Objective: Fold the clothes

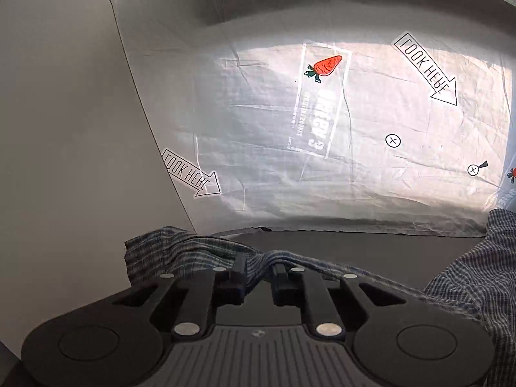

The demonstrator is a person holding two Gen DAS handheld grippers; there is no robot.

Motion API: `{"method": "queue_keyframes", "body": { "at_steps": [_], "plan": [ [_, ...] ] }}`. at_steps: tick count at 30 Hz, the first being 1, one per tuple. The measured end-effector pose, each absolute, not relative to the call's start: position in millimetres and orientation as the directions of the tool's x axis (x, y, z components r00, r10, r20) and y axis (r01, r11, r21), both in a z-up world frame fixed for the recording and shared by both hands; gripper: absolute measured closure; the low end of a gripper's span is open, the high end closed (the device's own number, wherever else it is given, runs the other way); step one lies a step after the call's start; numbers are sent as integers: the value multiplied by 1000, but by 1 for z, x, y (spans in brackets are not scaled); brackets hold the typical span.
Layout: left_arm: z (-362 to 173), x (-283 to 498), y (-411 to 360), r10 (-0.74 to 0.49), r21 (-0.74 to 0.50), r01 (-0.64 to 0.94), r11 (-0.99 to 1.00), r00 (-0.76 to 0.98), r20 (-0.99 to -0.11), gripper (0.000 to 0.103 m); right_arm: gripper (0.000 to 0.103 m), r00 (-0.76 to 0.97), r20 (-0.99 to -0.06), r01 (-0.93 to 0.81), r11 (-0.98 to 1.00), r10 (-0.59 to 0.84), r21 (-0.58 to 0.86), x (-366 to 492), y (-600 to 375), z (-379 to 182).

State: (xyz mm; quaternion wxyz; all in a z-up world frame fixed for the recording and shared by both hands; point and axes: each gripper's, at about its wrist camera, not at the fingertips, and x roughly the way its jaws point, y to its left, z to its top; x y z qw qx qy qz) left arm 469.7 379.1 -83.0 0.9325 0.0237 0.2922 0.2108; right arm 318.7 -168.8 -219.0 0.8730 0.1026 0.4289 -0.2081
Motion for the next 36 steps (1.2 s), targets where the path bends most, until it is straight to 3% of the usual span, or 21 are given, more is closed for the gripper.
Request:
{"method": "queue_keyframes", "body": {
  "at_steps": [2,4,7,10,14,17,22,23,24,25,26,28,32,36],
  "plan": [
    [-101,471,377,438,179,-420,889,671,-599,67,0,545,-793,448,894,-273,1,318,-169,-219],
    [-121,449,373,384,103,-438,893,624,-681,59,0,543,-797,441,897,-266,1,318,-169,-219],
    [-151,400,353,230,-42,-414,909,584,-779,46,0,542,-805,412,911,-241,4,317,-171,-218],
    [-184,355,311,47,-141,-306,941,531,-846,40,0,526,-827,355,935,-198,2,316,-173,-215],
    [-214,305,272,-54,-144,-163,976,459,-887,39,2,518,-832,282,958,-201,-56,308,-176,-208],
    [-221,279,252,-33,-98,-116,988,466,-884,27,4,550,-802,268,959,-235,-97,296,-183,-202],
    [-223,256,243,-65,-147,-130,981,491,-869,26,30,586,-801,202,979,-125,-5,290,-211,-199],
    [-225,251,242,-60,-151,-143,978,501,-863,28,34,585,-806,168,986,-90,11,291,-213,-200],
    [-228,246,237,-30,-130,-163,978,509,-860,33,46,582,-812,131,991,-53,30,293,-216,-200],
    [-229,242,232,31,-86,-200,976,517,-855,50,60,579,-815,101,994,-27,39,294,-216,-201],
    [-231,239,226,88,-45,-236,971,523,-848,59,63,575,-818,72,996,-3,47,295,-216,-202],
    [-229,235,223,117,-50,-286,957,537,-835,103,98,573,-818,8,998,47,63,296,-213,-199],
    [-200,226,221,152,-86,-369,925,570,-807,103,99,671,-725,2,978,154,210,272,-228,-156],
    [-127,192,241,155,-225,-435,872,681,-716,103,99,764,-593,-11,924,254,382,242,-250,-109]
  ]
}}
